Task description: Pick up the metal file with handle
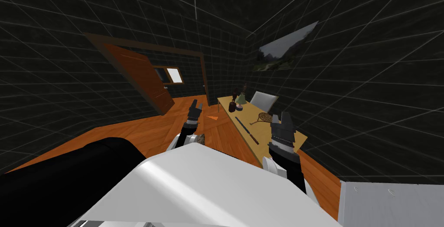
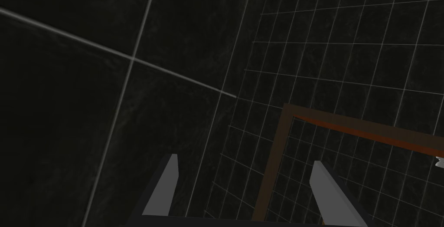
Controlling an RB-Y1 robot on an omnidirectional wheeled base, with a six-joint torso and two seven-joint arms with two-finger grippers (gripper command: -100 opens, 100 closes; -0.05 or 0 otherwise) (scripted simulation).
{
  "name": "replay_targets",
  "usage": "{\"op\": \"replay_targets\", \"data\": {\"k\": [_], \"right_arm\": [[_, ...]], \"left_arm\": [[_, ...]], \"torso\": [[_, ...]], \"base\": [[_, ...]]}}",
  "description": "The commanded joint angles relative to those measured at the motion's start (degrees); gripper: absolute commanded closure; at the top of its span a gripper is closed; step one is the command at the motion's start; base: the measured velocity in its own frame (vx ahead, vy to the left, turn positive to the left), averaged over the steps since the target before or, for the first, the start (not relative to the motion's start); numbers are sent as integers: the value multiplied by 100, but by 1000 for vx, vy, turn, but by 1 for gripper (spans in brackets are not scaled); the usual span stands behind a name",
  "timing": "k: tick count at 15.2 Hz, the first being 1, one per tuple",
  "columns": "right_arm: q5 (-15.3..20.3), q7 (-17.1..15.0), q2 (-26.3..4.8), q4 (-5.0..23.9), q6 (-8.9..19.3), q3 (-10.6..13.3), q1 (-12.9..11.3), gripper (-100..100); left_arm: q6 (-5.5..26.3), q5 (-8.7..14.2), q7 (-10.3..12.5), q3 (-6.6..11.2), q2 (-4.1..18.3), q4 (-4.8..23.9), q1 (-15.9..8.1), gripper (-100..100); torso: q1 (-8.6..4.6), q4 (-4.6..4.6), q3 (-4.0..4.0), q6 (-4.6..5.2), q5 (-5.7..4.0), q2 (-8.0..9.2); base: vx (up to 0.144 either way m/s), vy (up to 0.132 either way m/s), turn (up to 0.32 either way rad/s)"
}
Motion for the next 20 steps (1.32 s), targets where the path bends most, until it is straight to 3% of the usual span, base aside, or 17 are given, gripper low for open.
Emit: {"op": "replay_targets", "data": {"k": [1, 2, 6, 9, 15, 19, 20], "right_arm": [[41, 9, -252, 71, 4, 7, 5, -100], [41, 9, -252, 71, 4, 7, 5, -100], [206, 47, -805, 358, 20, 37, 27, -100], [286, 66, -1028, 496, 28, 53, 38, -100], [713, 163, -1836, 1197, 65, 144, 97, -100], [842, 192, -2038, 1457, 75, 173, 116, -100], [980, 223, -2240, 1654, 86, 205, 136, -100]], "left_arm": [[0, 0, 0, 0, 0, 0, 0, 0], [0, 0, 0, 0, 0, 0, 0, 0], [0, 0, 0, 0, 0, 0, 1, 0], [0, 0, 0, 0, -1, 0, 1, 0], [0, 0, 0, -1, -1, 0, 1, 0], [0, 0, 0, -1, -1, 0, 1, 0], [0, 0, 0, 0, 0, 0, 1, 0]], "torso": [[0, 0, 0, 0, 0, 0], [1, -1, -2, 0, 0, -3], [12, -4, -11, -1, 2, -20], [21, -7, -17, -1, 4, -29], [31, -12, -30, -1, 7, -51], [29, -11, -27, -1, 6, -47], [24, -10, -24, 0, 6, -41]], "base": [[15, 11, 13], [24, 17, 12], [50, 37, 22], [69, 57, 20], [110, 71, 38], [94, 62, 31], [81, 46, 32]]}}
